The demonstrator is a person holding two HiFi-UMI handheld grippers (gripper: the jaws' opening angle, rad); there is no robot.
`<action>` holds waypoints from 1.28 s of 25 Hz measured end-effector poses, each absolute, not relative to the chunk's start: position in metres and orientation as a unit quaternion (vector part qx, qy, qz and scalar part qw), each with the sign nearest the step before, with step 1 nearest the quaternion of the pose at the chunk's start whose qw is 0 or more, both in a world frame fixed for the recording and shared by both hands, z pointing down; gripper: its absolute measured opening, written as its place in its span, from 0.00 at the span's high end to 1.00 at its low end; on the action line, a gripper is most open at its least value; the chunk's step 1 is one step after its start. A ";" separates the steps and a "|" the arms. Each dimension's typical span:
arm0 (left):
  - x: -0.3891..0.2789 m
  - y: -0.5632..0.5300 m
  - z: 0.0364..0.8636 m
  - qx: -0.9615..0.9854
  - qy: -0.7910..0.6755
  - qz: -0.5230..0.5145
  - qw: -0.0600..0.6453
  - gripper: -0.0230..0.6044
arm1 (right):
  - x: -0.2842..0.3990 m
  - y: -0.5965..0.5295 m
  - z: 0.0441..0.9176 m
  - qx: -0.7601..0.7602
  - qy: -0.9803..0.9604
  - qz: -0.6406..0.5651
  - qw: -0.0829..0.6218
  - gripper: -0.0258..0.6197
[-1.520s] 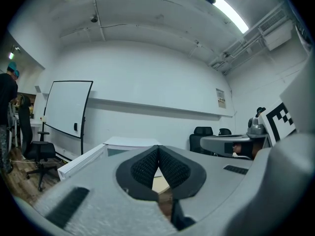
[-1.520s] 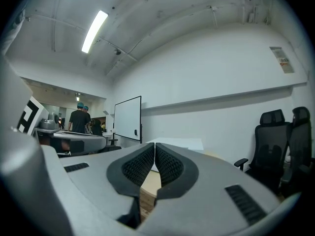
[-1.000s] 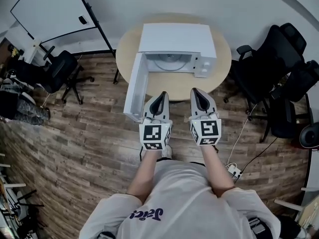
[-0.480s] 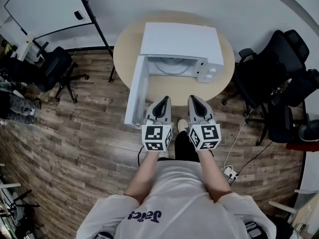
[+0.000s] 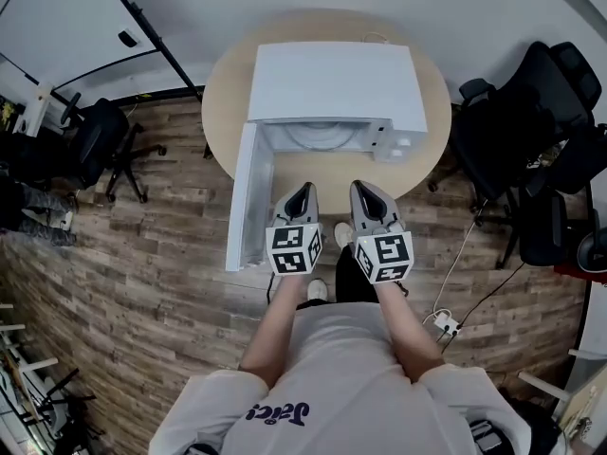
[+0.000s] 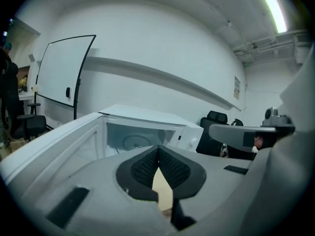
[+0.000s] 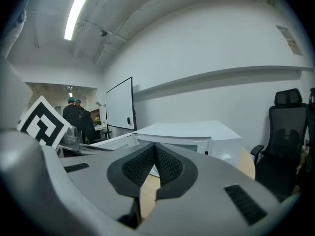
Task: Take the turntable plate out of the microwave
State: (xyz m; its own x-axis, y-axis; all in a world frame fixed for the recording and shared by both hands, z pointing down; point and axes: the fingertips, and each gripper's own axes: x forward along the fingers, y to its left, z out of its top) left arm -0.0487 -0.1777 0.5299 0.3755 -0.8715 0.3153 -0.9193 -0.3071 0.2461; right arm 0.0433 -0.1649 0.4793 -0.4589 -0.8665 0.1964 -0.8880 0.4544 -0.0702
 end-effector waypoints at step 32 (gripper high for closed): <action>-0.012 -0.329 0.730 0.605 -0.396 -0.231 0.651 0.57 | 0.059 -0.308 0.548 0.478 -0.853 0.187 0.093 0.94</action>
State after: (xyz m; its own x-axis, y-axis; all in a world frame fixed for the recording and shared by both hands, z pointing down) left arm -0.0122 -0.3291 0.7299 0.5790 -0.7803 0.2364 -0.1788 0.1613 0.9706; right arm 0.0592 -0.3079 0.5480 -0.5251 -0.7815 0.3370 -0.8508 0.4722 -0.2307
